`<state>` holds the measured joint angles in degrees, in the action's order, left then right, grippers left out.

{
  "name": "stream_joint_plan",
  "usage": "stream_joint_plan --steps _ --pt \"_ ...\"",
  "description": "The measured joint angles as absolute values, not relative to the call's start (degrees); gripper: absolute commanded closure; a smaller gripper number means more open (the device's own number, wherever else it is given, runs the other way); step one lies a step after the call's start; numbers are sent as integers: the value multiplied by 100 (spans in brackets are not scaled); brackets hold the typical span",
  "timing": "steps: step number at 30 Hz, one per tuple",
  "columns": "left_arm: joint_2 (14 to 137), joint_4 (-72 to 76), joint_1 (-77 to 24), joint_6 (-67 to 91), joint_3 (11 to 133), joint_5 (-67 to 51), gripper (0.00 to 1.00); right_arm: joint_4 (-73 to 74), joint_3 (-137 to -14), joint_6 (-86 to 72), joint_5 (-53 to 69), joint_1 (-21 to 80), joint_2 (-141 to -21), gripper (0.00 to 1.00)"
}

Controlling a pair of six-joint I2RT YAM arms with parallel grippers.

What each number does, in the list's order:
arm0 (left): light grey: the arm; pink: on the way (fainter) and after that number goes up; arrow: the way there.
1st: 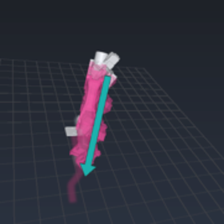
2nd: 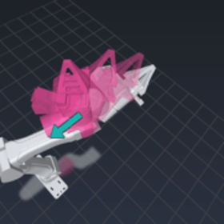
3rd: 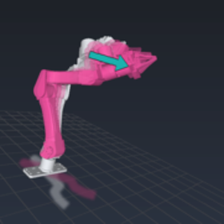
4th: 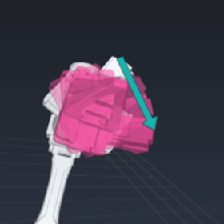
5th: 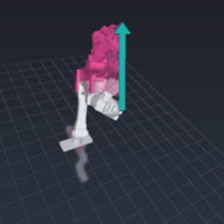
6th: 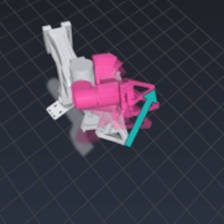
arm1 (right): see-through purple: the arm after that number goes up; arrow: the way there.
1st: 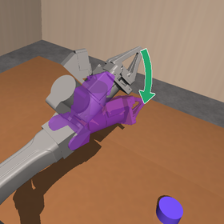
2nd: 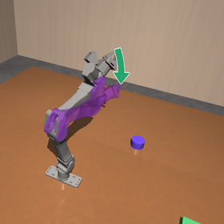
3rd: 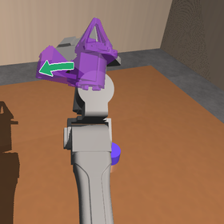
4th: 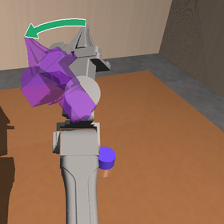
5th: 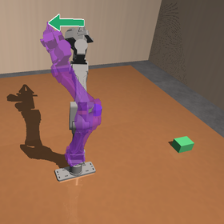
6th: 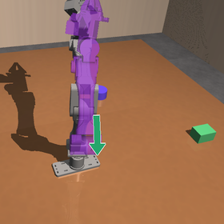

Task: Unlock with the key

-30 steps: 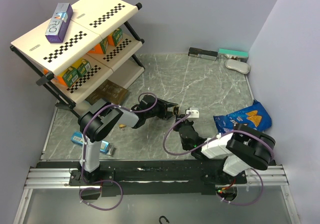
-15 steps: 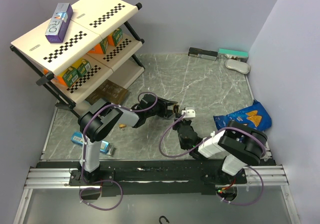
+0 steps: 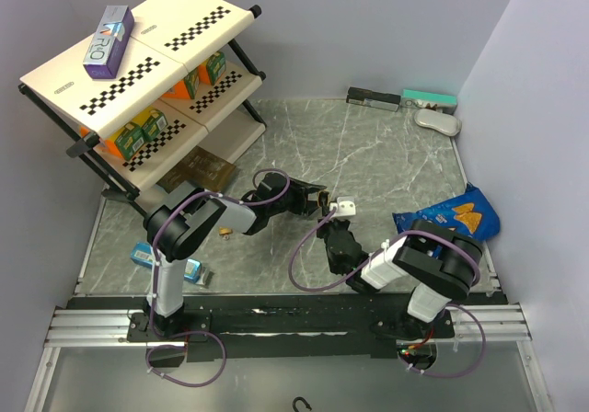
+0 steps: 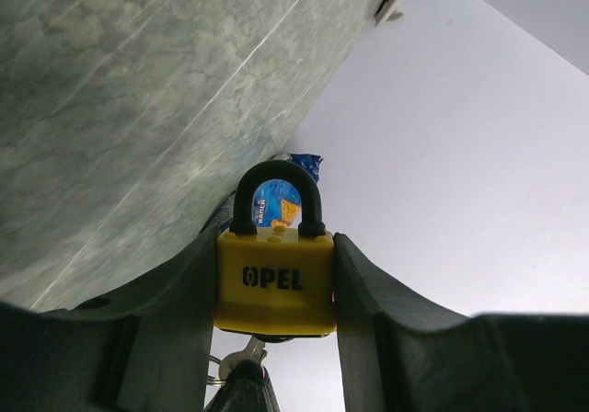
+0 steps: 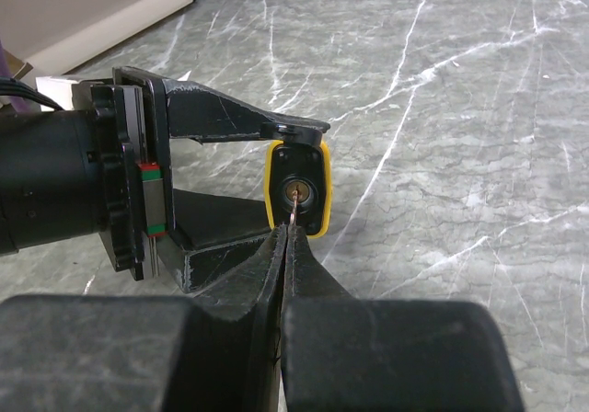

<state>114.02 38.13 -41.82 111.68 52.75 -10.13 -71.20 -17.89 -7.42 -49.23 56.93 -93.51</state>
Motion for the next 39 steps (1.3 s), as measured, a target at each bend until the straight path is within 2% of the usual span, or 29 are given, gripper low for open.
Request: stream_joint_plan --steps 20,31,39 --pt "11201 3695 -4185 11065 5275 -805 99 -7251 -1887 -672 -5000 5697 -9358 100" --pt "11201 3942 -4364 11238 5376 -1203 99 -6458 -1450 -626 -5054 5714 -7942 100" --pt "11201 3966 -4370 11281 5376 -1439 99 -5959 -1389 -578 -5155 5850 -7463 100"
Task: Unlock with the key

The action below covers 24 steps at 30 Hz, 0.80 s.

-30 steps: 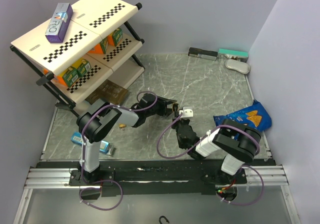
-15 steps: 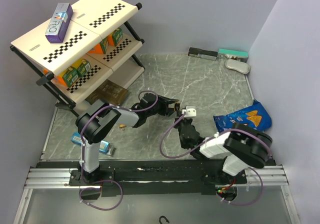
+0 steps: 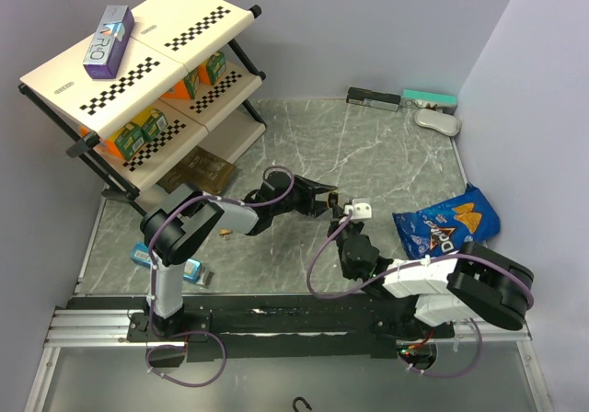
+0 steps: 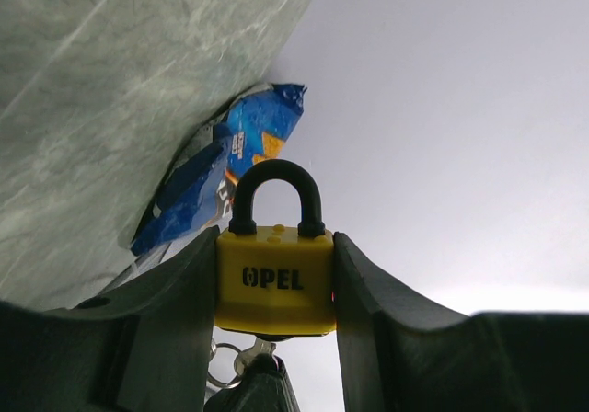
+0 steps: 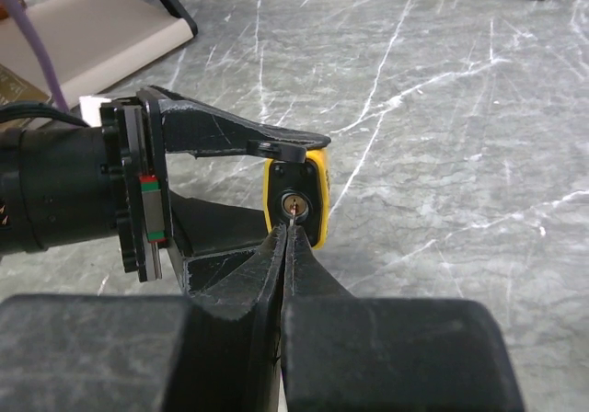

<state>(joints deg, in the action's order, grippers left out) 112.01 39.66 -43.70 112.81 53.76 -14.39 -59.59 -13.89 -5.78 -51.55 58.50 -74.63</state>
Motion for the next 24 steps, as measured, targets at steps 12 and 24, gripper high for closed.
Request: stream_joint_plan --steps 12,24 --pt "11222 3918 -4418 11139 5430 -1765 99 -5129 -1271 -617 -5522 6125 -6689 100" --pt "11222 3203 -4303 10396 5476 -1437 99 -4101 -1131 -1225 -6110 6104 -5015 100"
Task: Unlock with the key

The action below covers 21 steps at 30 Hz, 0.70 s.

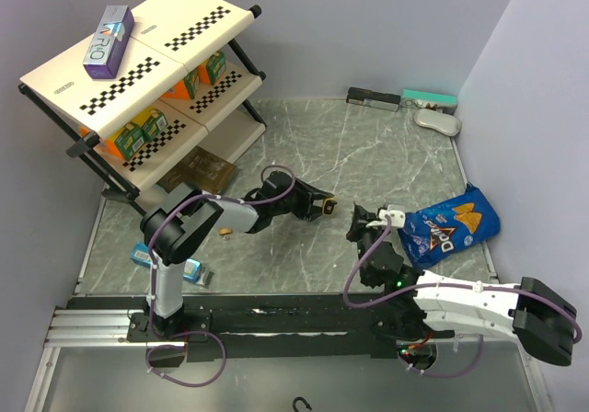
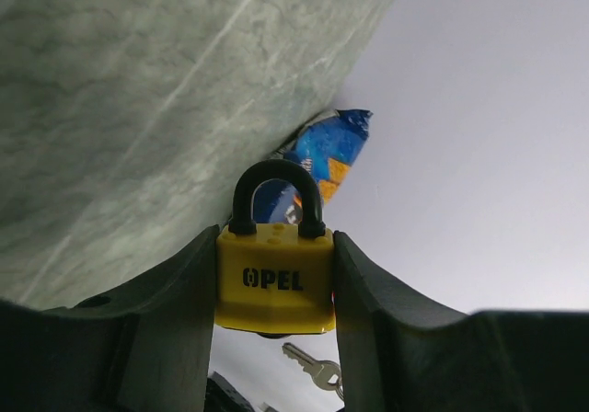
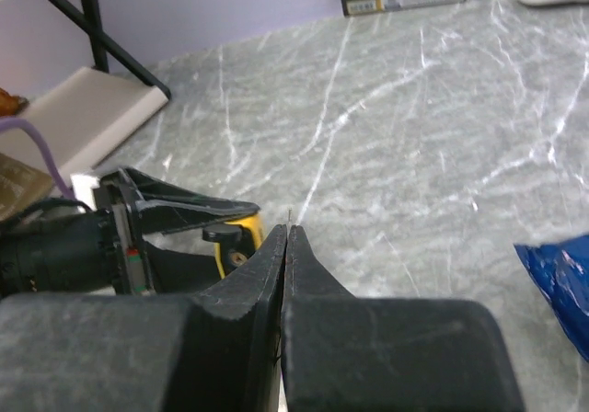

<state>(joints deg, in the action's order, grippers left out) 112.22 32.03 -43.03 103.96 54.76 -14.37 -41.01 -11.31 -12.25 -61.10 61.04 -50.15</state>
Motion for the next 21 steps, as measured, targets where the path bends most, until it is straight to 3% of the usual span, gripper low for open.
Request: stream_joint_plan --steps 21 --pt "11028 -102 -4053 7094 6672 416 99 -3511 -897 -1754 -5175 5909 -4274 100"
